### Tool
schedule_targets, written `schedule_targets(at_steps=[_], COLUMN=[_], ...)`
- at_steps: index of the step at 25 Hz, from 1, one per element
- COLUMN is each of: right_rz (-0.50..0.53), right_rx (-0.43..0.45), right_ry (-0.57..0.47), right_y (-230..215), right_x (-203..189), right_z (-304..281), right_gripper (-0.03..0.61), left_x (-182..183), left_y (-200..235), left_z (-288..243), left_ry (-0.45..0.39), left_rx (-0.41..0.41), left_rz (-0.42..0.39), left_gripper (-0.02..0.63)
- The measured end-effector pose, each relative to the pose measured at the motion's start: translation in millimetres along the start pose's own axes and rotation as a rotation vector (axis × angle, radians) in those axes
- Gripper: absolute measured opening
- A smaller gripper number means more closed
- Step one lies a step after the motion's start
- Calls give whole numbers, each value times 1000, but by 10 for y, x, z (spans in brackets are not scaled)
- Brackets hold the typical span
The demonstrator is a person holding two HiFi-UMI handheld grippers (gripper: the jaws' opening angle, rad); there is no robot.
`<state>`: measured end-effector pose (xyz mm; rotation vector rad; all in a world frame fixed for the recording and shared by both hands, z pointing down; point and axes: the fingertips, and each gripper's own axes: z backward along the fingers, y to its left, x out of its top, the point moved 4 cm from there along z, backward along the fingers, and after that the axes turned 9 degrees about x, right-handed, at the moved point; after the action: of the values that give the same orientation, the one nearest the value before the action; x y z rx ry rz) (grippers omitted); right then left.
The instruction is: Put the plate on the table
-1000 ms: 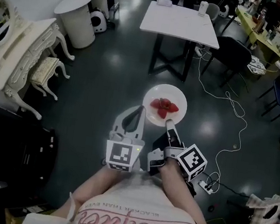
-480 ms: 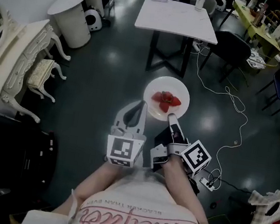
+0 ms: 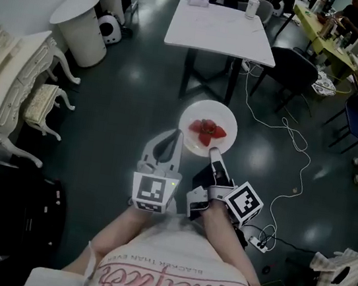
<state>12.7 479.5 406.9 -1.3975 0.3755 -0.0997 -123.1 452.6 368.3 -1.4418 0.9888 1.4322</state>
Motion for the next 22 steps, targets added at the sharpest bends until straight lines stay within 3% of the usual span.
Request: schedule_targets(at_steps=[7, 22], right_rz=[11, -23], right_rx=[-30, 11], right_ry=[13, -13], right_y=[-111, -208], right_x=[40, 194], right_z=[-690, -2187], right_gripper=[12, 12], left_x=[-13, 19], left_y=[463, 1118], left_z=[-638, -1909], left_ry=[-7, -9], left_rx=[13, -65], left_rz=[33, 15], left_gripper=[5, 5])
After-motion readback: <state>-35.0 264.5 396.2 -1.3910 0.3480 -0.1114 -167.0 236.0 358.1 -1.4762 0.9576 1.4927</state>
